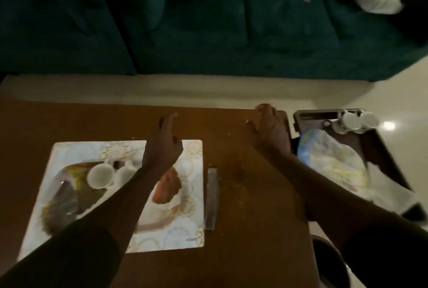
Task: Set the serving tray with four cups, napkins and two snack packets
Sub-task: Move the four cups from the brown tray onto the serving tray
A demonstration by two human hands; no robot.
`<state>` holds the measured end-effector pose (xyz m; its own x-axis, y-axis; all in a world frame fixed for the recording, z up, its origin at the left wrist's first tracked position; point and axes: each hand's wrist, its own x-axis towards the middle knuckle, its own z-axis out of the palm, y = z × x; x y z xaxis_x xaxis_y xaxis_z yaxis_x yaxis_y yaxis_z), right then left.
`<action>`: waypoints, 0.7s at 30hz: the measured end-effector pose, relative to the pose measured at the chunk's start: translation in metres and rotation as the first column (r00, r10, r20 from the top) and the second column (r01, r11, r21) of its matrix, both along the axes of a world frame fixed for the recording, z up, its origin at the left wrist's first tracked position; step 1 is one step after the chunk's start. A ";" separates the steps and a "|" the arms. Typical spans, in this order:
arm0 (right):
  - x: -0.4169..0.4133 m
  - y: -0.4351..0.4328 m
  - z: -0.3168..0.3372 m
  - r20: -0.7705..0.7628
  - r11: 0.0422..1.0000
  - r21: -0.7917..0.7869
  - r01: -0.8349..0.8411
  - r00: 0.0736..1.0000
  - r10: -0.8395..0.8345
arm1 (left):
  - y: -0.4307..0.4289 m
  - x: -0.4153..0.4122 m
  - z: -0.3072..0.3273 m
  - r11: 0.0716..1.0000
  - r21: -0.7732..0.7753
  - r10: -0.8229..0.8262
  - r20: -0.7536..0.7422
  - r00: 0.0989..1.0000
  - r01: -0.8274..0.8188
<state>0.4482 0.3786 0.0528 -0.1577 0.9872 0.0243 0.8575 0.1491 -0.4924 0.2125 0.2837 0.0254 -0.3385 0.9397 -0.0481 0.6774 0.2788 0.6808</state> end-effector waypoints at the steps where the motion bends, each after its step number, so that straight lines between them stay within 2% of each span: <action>1: 0.021 0.004 -0.001 0.006 1.000 -0.007 0.020 1.000 -0.020 | 0.008 0.018 -0.002 1.000 -0.004 -0.017 0.029 0.999 0.017; 7: 0.169 0.026 -0.002 0.017 0.984 -0.018 0.180 0.984 -0.179 | 0.068 0.157 -0.010 0.989 -0.051 -0.134 0.090 0.987 0.139; 11: 0.255 0.039 -0.004 0.035 0.958 0.000 0.286 0.958 -0.286 | 0.105 0.244 -0.011 0.981 -0.005 -0.191 0.094 0.977 0.192; 18: 0.371 0.073 -0.029 0.070 0.905 -0.099 0.413 0.910 -0.408 | 0.169 0.366 -0.021 0.949 0.065 -0.315 0.105 0.943 0.310; 19: 0.382 0.080 -0.035 0.067 0.908 -0.100 0.406 0.913 -0.401 | 0.177 0.382 -0.025 0.949 0.049 -0.316 0.081 0.945 0.312; 21: 0.397 0.095 -0.047 0.039 0.929 -0.105 0.355 0.935 -0.353 | 0.191 0.407 -0.033 0.951 0.005 -0.307 -0.061 0.950 0.308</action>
